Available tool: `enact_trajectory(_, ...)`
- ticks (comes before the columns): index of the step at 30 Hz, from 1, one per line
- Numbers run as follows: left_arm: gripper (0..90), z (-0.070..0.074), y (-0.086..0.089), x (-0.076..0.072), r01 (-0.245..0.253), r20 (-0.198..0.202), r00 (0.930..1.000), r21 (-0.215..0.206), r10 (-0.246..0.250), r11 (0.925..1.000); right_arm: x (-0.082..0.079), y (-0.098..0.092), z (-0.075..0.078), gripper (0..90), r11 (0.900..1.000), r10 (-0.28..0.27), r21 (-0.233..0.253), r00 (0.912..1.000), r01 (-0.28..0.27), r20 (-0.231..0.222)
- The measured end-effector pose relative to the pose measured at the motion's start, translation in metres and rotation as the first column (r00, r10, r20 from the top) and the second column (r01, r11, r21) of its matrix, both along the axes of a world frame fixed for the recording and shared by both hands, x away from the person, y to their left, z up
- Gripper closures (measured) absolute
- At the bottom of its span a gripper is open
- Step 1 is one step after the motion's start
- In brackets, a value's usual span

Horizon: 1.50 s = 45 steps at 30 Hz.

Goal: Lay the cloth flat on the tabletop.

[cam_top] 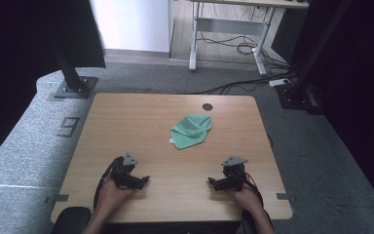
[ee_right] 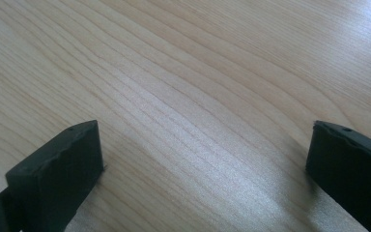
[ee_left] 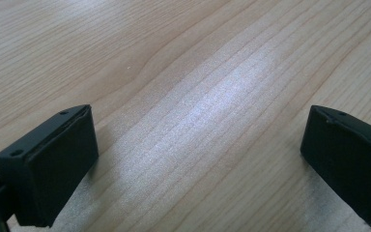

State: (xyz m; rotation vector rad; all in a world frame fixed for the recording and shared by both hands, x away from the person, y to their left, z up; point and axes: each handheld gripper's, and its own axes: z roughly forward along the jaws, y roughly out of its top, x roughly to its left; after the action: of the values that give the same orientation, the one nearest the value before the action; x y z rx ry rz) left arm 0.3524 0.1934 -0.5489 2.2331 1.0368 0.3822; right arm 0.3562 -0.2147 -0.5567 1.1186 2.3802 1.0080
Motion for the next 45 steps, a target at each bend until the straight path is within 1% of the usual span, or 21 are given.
enact_trajectory(10, 0.0, 0.000, -0.002, 0.003, 0.007, 0.001, 1.0000, -0.001, -0.007, 1.0000, 0.000, 0.000, 0.000, 0.0, 1.000, -0.001, 0.000, 1.0000, 0.001, 0.000)
enact_trajectory(16, 0.0, 0.000, -0.004, 0.004, -0.010, 0.001, 0.9999, 0.000, 0.010, 0.9999, 0.000, 0.000, 0.000, 0.0, 1.000, 0.000, 0.000, 1.0000, 0.000, 0.000)
enact_trajectory(25, 0.0, 0.000, -0.005, 0.006, -0.014, -0.001, 0.9999, -0.001, 0.014, 0.9999, 0.000, 0.000, 0.000, 0.0, 1.000, 0.000, 0.000, 1.0000, 0.000, 0.000)
enact_trajectory(28, 0.0, 0.001, -0.007, 0.006, -0.020, -0.011, 0.9997, 0.007, 0.020, 0.9998, 0.000, 0.000, 0.000, 0.0, 1.000, 0.000, 0.000, 1.0000, 0.000, 0.000)
enact_trajectory(30, 0.1, 0.003, -0.009, 0.007, -0.013, -0.020, 0.9997, 0.011, 0.014, 0.9999, 0.000, 0.000, 0.000, 0.0, 1.000, 0.000, 0.000, 1.0000, 0.000, 0.000)
enact_trajectory(32, 0.3, 0.005, -0.011, 0.009, -0.005, -0.027, 0.9996, 0.002, 0.005, 1.0000, 0.000, 0.000, 0.000, 0.0, 1.000, 0.000, -0.001, 1.0000, 0.000, 0.000)
enact_trajectory(35, 0.5, 0.010, -0.014, 0.013, 0.000, -0.019, 0.9998, -0.008, 0.000, 1.0000, 0.000, 0.000, 0.000, 0.0, 1.000, 0.000, 0.000, 1.0000, 0.000, 0.000)
enact_trajectory(38, 1.8, 0.015, -0.018, 0.017, 0.011, 0.000, 0.9999, -0.016, -0.011, 0.9998, 0.000, 0.000, 0.000, 0.0, 1.000, 0.000, -0.001, 1.0000, 0.000, 0.000)
enact_trajectory(40, 4.3, 0.019, -0.021, 0.020, 0.019, 0.014, 0.9997, -0.020, -0.018, 0.9996, 0.000, 0.000, 0.000, 0.0, 1.000, 0.000, 0.000, 1.0000, 0.000, 0.000)
enact_trajectory(42, 6.6, 0.020, -0.023, 0.021, 0.025, 0.016, 0.9996, -0.022, -0.025, 0.9995, 0.000, 0.000, 0.000, 0.0, 1.000, 0.000, 0.000, 1.0000, 0.000, -0.001)
enact_trajectory(43, 8.3, 0.023, -0.028, 0.025, 0.038, 0.025, 0.9990, -0.028, -0.037, 0.9989, 0.000, 0.000, 0.000, 0.0, 1.000, 0.000, 0.000, 1.0000, 0.000, 0.000)
enact_trajectory(44, 9.7, 0.023, -0.028, 0.025, 0.038, 0.025, 0.9990, -0.028, -0.037, 0.9989, 0.000, 0.000, 0.000, 0.0, 1.000, 0.000, 0.000, 1.0000, 0.000, 0.000)
enact_trajectory(45, 13.1, 0.026, -0.033, 0.029, 0.055, 0.037, 0.9979, -0.033, -0.053, 0.9980, 0.000, 0.000, 0.000, 0.0, 1.000, 0.000, 0.000, 1.0000, 0.000, 0.000)
